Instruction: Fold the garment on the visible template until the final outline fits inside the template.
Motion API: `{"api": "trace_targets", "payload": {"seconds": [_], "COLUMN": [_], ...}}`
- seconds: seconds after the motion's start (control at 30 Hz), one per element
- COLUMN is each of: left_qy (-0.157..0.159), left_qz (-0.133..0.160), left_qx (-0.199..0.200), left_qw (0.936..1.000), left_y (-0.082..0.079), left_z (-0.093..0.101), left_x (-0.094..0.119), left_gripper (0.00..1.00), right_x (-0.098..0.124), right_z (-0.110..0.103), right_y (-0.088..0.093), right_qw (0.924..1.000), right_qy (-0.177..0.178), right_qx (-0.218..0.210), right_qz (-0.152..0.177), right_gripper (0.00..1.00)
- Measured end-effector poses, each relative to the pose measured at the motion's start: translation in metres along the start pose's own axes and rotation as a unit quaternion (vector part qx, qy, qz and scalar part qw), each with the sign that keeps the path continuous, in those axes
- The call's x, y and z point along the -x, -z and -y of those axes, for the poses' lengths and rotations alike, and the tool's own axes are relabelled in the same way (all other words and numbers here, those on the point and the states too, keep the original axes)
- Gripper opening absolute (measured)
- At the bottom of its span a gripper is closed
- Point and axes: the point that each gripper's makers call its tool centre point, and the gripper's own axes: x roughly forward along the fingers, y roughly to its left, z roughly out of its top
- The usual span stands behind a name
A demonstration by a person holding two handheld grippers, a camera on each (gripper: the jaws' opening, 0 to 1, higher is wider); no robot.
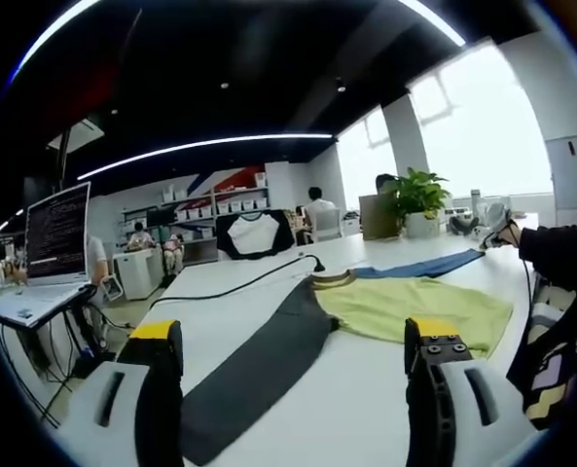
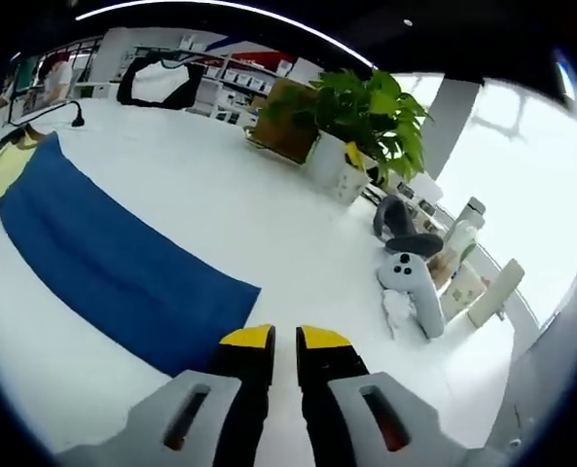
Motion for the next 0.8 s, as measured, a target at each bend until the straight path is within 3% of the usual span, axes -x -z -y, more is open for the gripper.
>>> {"api": "trace_targets", "payload": {"seconds": [0.17, 0.27, 0.57, 0.63, 0.8], "left_qy": [0.008, 0.015, 0.021, 0.022, 0.021], "left_qz": [-0.002, 0.011, 0.016, 0.015, 0.016], "left_qx": [0.000, 0.016, 0.017, 0.017, 0.016], "left_qw": [1.0000, 0.9997, 0.9995, 0.9995, 0.9995], "left_y": [0.001, -0.003, -0.005, -0.005, -0.006], "left_z": [0.005, 0.008, 0.012, 0.012, 0.012], "left_x": [-0.002, -0.003, -0.004, -0.004, -0.005], "left_gripper": [1.00, 1.00, 1.00, 1.00, 1.00], "right_x": [0.018, 0.026, 0.053, 0.058, 0.072], "right_z": [0.003, 0.014, 0.010, 0.007, 0.008], "right_y": [-0.015, -0.022, -0.046, -0.052, -0.063], "right_qw": [0.9993, 0.9987, 0.9954, 0.9936, 0.9887], "right_qy": [-0.001, 0.025, 0.004, -0.001, 0.014], "right_qx": [-0.018, -0.006, -0.029, -0.037, -0.065], "right_qz": [0.034, 0.045, 0.091, 0.106, 0.134], "right_gripper": [0.12, 0.21, 0.35, 0.43, 0.81]}}
